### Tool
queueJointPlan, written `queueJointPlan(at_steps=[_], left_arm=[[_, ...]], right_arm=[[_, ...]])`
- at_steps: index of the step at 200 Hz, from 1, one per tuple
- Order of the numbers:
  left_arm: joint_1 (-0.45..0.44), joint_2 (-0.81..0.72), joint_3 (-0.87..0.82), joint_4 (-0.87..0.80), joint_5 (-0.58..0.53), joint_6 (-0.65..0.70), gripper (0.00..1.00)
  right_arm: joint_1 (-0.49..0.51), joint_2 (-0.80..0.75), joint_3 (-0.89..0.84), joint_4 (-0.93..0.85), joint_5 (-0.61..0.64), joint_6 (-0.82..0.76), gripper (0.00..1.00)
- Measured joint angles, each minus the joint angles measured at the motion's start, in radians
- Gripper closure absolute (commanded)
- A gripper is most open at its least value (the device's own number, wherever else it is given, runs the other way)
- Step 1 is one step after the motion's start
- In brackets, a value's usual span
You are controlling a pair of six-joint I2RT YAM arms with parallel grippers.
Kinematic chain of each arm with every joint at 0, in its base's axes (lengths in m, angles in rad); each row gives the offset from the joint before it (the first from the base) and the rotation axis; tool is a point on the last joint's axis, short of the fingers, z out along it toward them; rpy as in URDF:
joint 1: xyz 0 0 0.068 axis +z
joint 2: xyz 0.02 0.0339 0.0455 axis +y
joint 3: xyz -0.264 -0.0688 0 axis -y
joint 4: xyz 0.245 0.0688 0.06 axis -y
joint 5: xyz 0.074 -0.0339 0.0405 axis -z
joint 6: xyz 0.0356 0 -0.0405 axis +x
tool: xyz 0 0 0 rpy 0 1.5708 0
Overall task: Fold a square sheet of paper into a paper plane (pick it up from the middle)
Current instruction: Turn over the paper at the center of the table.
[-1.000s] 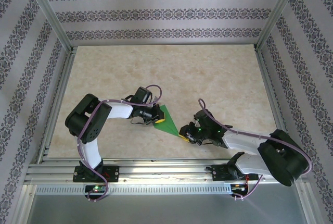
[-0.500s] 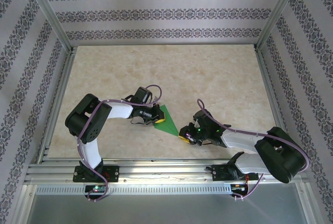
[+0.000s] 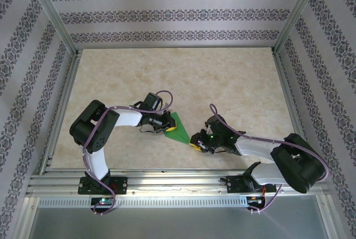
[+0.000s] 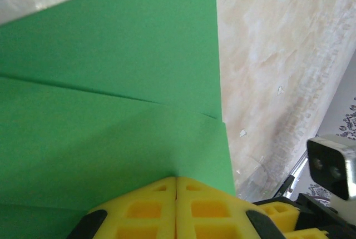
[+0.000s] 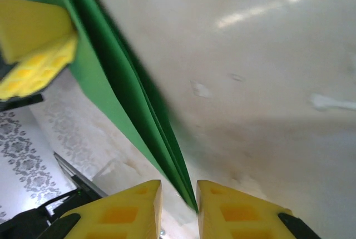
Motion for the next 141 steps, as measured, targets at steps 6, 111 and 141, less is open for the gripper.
queueJointPlan(at_steps=[6,111,141], left_arm=[[0.0,0.0,0.0,0.0,0.0,0.0,0.94],[0.0,0.0,0.0,0.0,0.0,-0.001,0.94],[0.0,0.0,0.0,0.0,0.0,-0.001,0.94]], right_arm=[[-0.003,0.002,0.005,0.009,-0.002,0.0,0.76],[-0.031,0.035,0.015,0.072,-0.022,-0.012,0.75],[-0.042,0.073,0.026,0.102,-0.035,-0.024,0.75]])
